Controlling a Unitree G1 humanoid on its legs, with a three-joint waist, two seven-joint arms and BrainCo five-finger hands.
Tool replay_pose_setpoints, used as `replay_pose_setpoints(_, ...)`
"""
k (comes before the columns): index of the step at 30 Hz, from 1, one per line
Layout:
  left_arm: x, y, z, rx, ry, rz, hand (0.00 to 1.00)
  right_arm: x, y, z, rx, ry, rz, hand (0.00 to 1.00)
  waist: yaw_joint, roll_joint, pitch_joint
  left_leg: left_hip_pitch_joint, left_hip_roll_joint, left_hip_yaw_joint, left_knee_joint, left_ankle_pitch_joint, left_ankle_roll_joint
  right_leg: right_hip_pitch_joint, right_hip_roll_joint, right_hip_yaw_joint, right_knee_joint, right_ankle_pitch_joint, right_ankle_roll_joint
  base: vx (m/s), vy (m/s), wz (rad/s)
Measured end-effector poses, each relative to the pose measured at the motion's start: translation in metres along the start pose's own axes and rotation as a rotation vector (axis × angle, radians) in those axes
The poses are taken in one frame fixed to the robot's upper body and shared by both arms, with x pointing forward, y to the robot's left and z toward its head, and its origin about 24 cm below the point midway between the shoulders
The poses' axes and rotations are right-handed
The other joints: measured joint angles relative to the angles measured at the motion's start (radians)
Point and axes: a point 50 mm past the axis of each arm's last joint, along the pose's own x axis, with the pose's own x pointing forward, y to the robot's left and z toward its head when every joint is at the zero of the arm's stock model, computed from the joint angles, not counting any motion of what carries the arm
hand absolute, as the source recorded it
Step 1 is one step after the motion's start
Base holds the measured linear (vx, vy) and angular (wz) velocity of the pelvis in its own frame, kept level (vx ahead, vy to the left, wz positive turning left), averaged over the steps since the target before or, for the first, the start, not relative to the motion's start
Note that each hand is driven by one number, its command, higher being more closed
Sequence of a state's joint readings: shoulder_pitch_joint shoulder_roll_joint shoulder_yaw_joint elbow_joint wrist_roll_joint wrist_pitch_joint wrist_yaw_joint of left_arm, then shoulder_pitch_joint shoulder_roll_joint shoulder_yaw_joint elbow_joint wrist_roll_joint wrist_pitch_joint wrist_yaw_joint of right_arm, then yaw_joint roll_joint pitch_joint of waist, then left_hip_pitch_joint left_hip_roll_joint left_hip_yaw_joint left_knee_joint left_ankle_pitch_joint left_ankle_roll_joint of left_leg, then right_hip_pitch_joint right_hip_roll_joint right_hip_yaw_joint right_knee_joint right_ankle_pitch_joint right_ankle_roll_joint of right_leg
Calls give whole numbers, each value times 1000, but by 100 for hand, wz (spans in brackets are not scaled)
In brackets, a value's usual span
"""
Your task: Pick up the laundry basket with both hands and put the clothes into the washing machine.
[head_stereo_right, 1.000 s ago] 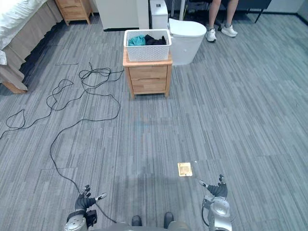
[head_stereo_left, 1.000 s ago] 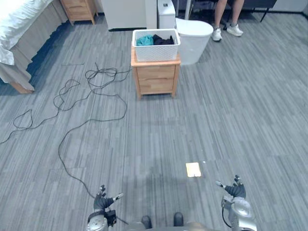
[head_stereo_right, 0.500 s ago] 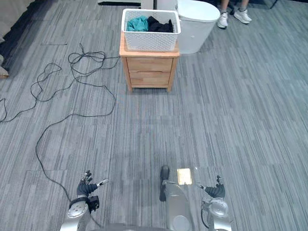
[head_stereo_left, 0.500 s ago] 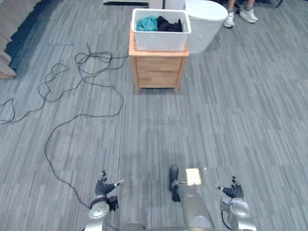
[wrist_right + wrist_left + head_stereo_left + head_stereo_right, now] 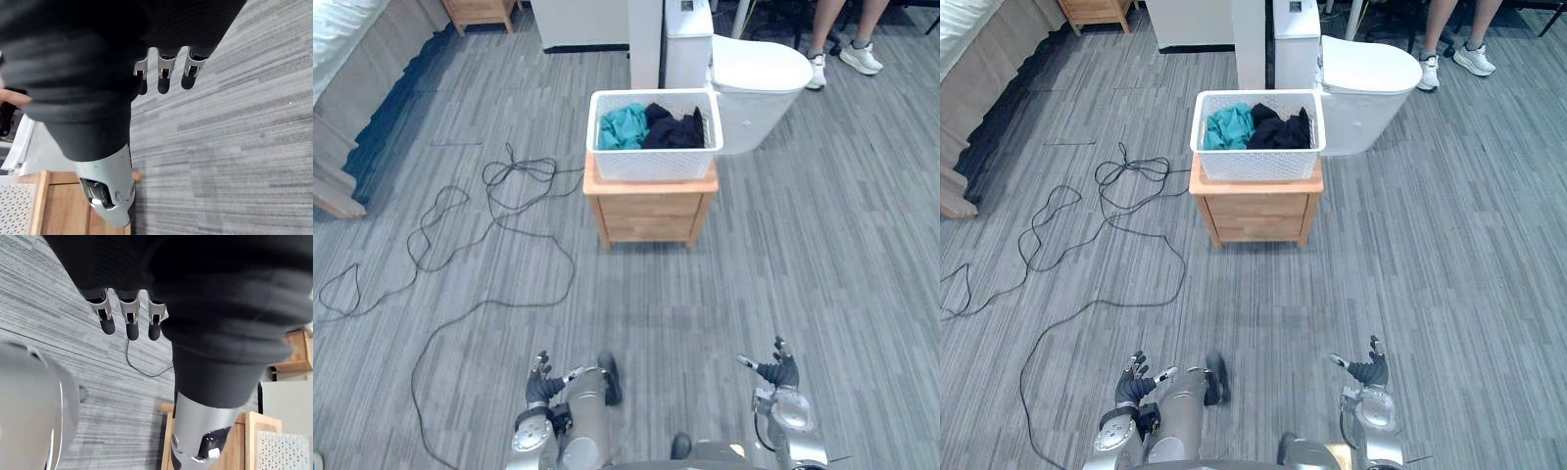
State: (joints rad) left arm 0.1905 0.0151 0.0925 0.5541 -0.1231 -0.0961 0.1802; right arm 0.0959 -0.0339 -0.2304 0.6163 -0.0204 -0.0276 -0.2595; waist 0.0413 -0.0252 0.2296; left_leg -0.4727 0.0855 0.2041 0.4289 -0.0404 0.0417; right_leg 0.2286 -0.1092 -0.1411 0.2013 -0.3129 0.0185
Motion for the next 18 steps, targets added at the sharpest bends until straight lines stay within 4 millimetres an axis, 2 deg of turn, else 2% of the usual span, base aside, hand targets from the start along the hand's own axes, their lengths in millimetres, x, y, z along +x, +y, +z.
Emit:
replay_pose_setpoints(1, 0, 0, -1, 1, 3, -2, 0, 0, 0, -1, 1, 5, -2, 0, 1, -4, -1, 8, -4, 9, 24, -30, 12, -28, -13, 15, 86, 4, 10, 789, 329, -11)
replay_pose_setpoints(2, -1, -1, -5, 8, 21, -7, 0, -1, 1, -5, 0, 19, -2, 0, -5, -15, 1, 58, -22, 24, 47, -86, 29, -108, -50, 39, 322, 46, 72, 646, 247, 0)
replay_pose_setpoints(3, -1, -1, -7, 21, 35, -10, 0, -2, 4, -8, -3, 34, 6, 0, -23, -26, 2, 130, -45, 29, 43, -134, 40, -196, -88, 54, 594, 111, 95, 638, 225, 6)
replay_pose_setpoints(4, -1, -1, -8, 27, 39, -14, 0, -3, 5, -9, -4, 39, 9, 0, -29, -26, 3, 171, -52, 28, 37, -155, 43, -237, -103, 56, 704, 107, 91, 628, 173, 3)
replay_pose_setpoints(5, -1, 0, -8, 30, 39, -11, 0, -4, 6, -12, -10, 46, 15, 0, -31, -21, 6, 266, -54, 34, 11, -187, 43, -298, -117, 29, 831, 88, 59, 588, 133, -12)
replay_pose_setpoints(6, -1, 0, -8, 32, 39, -10, 0, -6, 8, -14, -22, 49, 23, 0, -31, -17, 7, 340, -53, 38, -29, -198, 39, -341, -126, -8, 859, 70, 32, 568, 113, -18)
replay_pose_setpoints(7, 0, 3, -6, 41, 33, -7, 0, -7, 10, -14, -34, 44, 34, 0, -33, -13, 8, 403, -53, 39, -76, -202, 34, -390, -125, -50, 850, 54, 15, 516, 67, -6)
replay_pose_setpoints(9, 5, 7, -2, 58, 21, -1, 0, -6, 14, -12, -45, 37, 50, 0, -48, -9, 10, 483, -47, 35, -131, -202, 29, -480, -103, -117, 716, 26, 14, 443, -7, 14)
replay_pose_setpoints(10, 5, 10, -3, 62, 29, 2, 0, -5, 14, -11, -48, 35, 49, 0, -61, -10, 10, 516, -41, 34, -149, -203, 28, -525, -80, -143, 563, 29, 13, 475, -67, 28)
replay_pose_setpoints(11, 4, 10, -8, 65, 47, 5, 0, -4, 12, -10, -52, 29, 46, 0, -71, -10, 10, 549, -33, 31, -157, -209, 18, -539, -38, -148, 364, 67, 20, 485, -79, 29)
replay_pose_setpoints(12, 3, 12, -11, 69, 56, 8, 0, -4, 11, -11, -54, 32, 44, 0, -75, -11, 9, 567, -32, 31, -160, -216, 1, -533, -14, -144, 240, 123, 17, 594, -110, 37)
replay_pose_setpoints(13, 2, 18, -14, 89, 66, 18, 0, -7, 6, -18, -64, 52, 35, 0, -80, -29, 0, 596, -43, 22, -161, -250, -54, -528, 11, -118, 88, 313, -26, 509, -110, 34)
replay_pose_setpoints(14, 2, 13, -19, 83, 95, 12, 0, -5, -2, -22, -89, 68, 21, 0, -75, -16, -3, 626, -29, -3, -155, -270, -84, -532, 21, -108, 145, 346, -68, 589, -121, 23)
replay_pose_setpoints(15, 1, 13, -21, 82, 101, 11, 0, -4, -2, -22, -94, 72, 21, 0, -72, -6, -10, 624, -13, -7, -143, -263, -96, -531, 26, -109, 154, 324, -76, 568, -192, 16)
replay_pose_setpoints(16, 0, 9, -22, 64, 102, 10, 0, -5, -1, -16, -81, 45, 24, 0, -73, 8, -8, 579, 19, -16, 2, -250, -118, -511, 31, -127, 172, 247, -74, 545, -200, 18)
replay_pose_setpoints(18, 0, 5, -22, 47, 103, 9, 0, -7, -2, -14, -76, 28, 27, 0, -80, 28, 4, 502, 68, -29, 221, -220, -140, -462, 54, -147, 173, 214, -82, 341, -160, 24)
